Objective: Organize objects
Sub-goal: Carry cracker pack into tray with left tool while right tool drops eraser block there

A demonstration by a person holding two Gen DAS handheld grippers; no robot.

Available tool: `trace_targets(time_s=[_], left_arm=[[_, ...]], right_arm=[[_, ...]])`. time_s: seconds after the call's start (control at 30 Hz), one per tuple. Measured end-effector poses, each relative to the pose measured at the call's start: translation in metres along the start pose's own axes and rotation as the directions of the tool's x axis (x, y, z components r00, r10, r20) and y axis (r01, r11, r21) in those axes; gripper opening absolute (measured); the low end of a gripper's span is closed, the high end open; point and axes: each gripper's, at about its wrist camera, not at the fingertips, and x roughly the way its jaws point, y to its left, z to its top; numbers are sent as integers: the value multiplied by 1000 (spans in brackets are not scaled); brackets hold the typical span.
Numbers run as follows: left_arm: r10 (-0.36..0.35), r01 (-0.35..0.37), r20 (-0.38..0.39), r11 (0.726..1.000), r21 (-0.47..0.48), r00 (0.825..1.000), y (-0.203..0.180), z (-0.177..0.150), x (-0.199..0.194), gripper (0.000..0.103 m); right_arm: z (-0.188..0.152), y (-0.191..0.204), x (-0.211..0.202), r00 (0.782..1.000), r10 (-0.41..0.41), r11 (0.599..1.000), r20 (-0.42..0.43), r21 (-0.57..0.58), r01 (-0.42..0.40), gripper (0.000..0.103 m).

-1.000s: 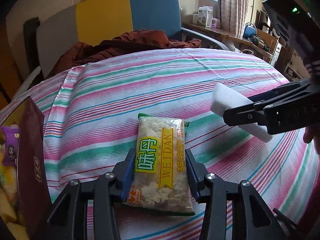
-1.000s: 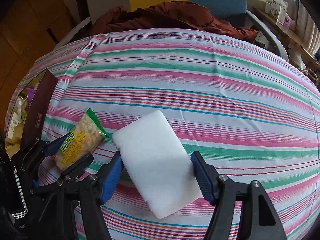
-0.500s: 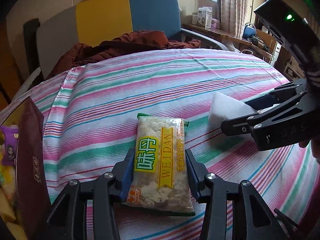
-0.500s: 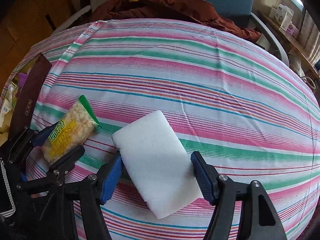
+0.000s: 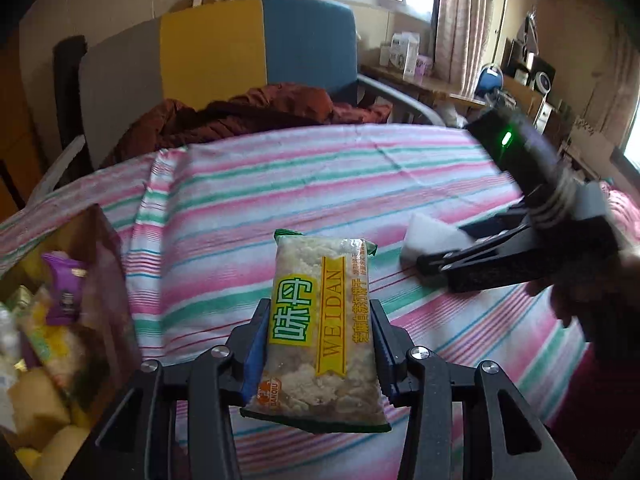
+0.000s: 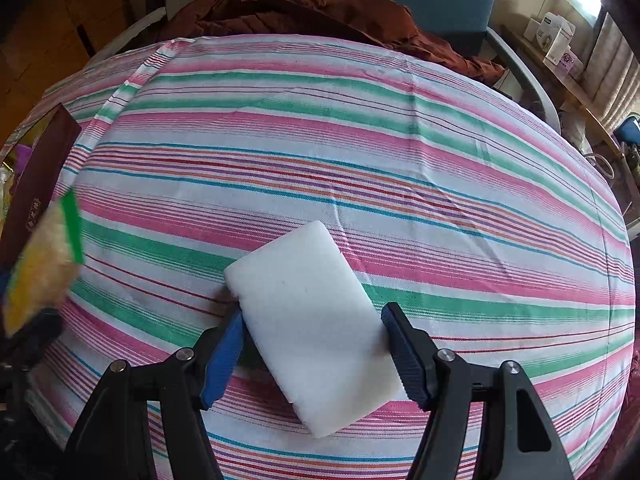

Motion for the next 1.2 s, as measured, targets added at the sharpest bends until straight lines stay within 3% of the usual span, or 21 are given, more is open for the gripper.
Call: trace_targets(time_s=[0.23, 0.4, 0.57, 0.73, 0.93, 1.2], left_arm=[[31, -24, 75, 995, -96, 997, 67, -6, -70, 46], [107, -86, 102, 978, -188, 989, 122, -22, -103, 46], [258, -229, 88, 941, -251, 962, 168, -47, -121, 46], [364, -333, 62, 899, -284, 929, 197, -62, -130, 47], [390, -357, 50, 882, -307, 919, 210, -71, -133, 47], [369, -338, 41, 885, -319, 928, 216, -72, -129, 47]], right_arm=[[3, 5, -3, 998, -52, 999, -30, 11, 53, 68], [9, 47, -33, 999, -44, 998, 17, -52, 45, 68], [22, 124, -73, 990, 68, 990, 121, -134, -52, 68], [27, 198, -92, 955, 221, 967, 196, -173, -188, 68], [16, 244, -91, 912, 335, 942, 235, -121, -314, 68], [16, 268, -89, 912, 338, 940, 232, -137, -313, 68]])
